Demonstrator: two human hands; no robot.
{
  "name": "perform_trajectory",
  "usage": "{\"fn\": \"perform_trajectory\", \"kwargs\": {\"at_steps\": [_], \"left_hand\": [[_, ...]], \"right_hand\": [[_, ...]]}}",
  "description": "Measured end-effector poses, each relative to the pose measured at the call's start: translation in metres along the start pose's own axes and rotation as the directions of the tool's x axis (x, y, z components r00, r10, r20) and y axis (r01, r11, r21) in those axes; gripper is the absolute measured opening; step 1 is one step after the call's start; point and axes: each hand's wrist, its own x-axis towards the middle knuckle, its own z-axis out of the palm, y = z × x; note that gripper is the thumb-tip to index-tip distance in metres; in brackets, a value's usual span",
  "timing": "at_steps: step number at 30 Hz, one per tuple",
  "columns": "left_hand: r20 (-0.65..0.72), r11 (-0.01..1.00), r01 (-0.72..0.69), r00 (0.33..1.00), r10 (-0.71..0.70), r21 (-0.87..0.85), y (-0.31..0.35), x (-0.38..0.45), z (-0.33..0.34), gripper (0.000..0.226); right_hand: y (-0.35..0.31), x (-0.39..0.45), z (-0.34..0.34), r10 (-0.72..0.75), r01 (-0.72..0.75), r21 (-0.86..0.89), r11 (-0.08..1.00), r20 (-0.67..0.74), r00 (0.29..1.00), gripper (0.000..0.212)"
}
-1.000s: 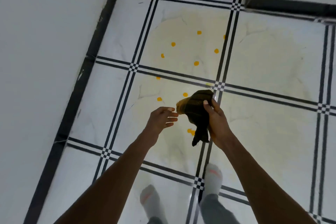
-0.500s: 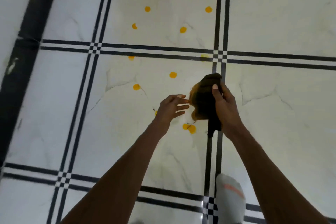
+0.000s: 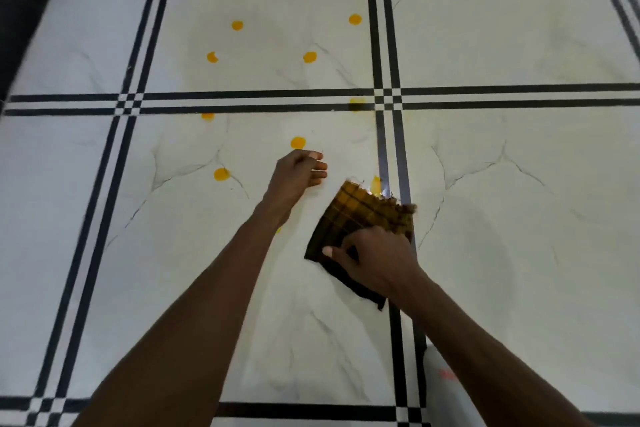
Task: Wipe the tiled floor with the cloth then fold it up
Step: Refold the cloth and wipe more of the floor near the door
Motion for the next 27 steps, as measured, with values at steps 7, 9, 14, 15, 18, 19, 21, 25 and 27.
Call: {"fn": "perform_trajectory", "kwargs": {"at_steps": [7,9,14,15,18,19,21,25,27], "left_hand": [[-0.078,0.997,-0.033,0.996,0.039,0.07,-0.012,-0.026,-0.045,0.022],[-0.1,0.996,-0.03,0.994,0.039,0.087,-0.024,-0.038,-0.057,0.021],[-0.303,0.963,-0.08,0.94,0.159,0.259,-0.062,-0.038,-0.095,0.016],[-0.344,0.937,-0.098,0.913,0.218,0.335,-0.069,-0.036,-0.102,0.016],[-0.391,0.835,-0.142,0.833,0.391,0.532,-0.087,-0.033,-0.115,0.012],[-0.389,0.81,-0.146,0.82,0.42,0.567,-0.091,-0.036,-0.118,0.011],[-0.369,0.768,-0.138,0.814,0.448,0.626,-0.1,-0.044,-0.121,0.01],[-0.309,0.584,-0.085,0.782,0.541,0.807,-0.121,-0.04,-0.136,0.016],[-0.304,0.51,-0.049,0.752,0.585,0.859,-0.13,-0.031,-0.143,0.022]], "right_hand": [[0.009,0.024,0.019,-0.068,0.061,-0.034,0.998,-0.288,0.955,0.025],[0.015,0.018,0.035,-0.062,0.039,-0.091,0.995,-0.263,0.963,0.037],[0.025,0.02,0.068,-0.027,-0.006,-0.111,0.994,-0.298,0.954,0.055],[0.027,0.023,0.072,-0.026,-0.01,-0.115,0.993,-0.31,0.95,0.057],[0.032,0.032,0.073,-0.029,-0.023,-0.153,0.988,-0.33,0.944,0.063],[0.032,0.037,0.07,-0.018,-0.035,-0.156,0.987,-0.329,0.944,0.064],[0.032,0.047,0.063,0.004,-0.061,-0.171,0.983,-0.317,0.948,0.066],[0.032,0.088,0.048,-0.052,-0.022,-0.237,0.971,-0.298,0.953,0.068],[0.026,0.126,0.041,-0.069,-0.015,-0.25,0.968,-0.323,0.944,0.069]]}}
